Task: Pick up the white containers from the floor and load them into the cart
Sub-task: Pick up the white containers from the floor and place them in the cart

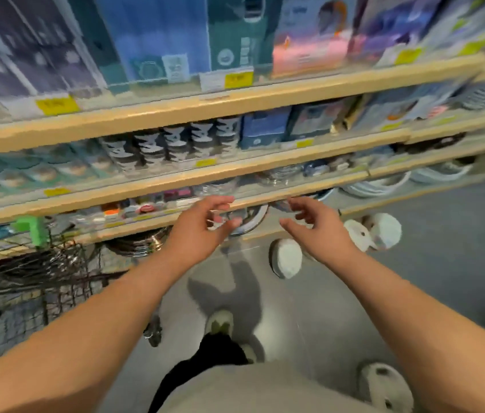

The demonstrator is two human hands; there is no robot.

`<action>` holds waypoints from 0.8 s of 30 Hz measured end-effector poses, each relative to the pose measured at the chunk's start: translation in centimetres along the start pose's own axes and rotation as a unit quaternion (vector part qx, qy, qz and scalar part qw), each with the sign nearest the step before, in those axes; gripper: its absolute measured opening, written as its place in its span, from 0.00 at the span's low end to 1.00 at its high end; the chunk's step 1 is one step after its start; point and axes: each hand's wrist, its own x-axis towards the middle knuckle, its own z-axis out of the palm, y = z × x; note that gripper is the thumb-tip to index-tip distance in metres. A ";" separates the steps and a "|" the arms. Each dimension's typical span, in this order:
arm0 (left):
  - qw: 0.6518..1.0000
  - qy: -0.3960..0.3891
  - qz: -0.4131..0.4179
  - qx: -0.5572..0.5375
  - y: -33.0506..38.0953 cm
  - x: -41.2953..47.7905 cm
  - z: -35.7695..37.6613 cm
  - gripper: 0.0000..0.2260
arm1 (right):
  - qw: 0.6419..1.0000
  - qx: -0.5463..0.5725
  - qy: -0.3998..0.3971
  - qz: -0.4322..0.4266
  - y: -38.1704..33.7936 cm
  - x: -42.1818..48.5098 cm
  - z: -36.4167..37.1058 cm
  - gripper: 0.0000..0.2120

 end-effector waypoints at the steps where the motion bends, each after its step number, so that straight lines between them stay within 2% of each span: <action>1: 1.000 -0.023 0.006 0.007 0.4 1.3 1.0 0.15 | 1.000 0.002 0.016 0.017 1.2 0.2 -0.9 0.19; 5: 0.996 -0.082 0.021 0.035 2.2 6.3 5.3 0.15 | 0.996 0.007 0.064 0.064 6.5 1.5 -3.4 0.19; 10: 0.995 -0.093 0.002 0.041 3.4 9.9 11.9 0.15 | 0.991 0.032 0.062 0.116 13.5 3.5 -5.9 0.20; 18: 0.994 -0.026 -0.106 0.019 -0.8 12.6 24.1 0.19 | 0.994 -0.011 -0.051 0.091 25.7 11.6 -9.4 0.24; 24: 0.986 0.013 -0.169 0.004 -9.1 13.5 30.8 0.20 | 0.991 -0.036 -0.101 0.075 34.3 15.2 -4.6 0.25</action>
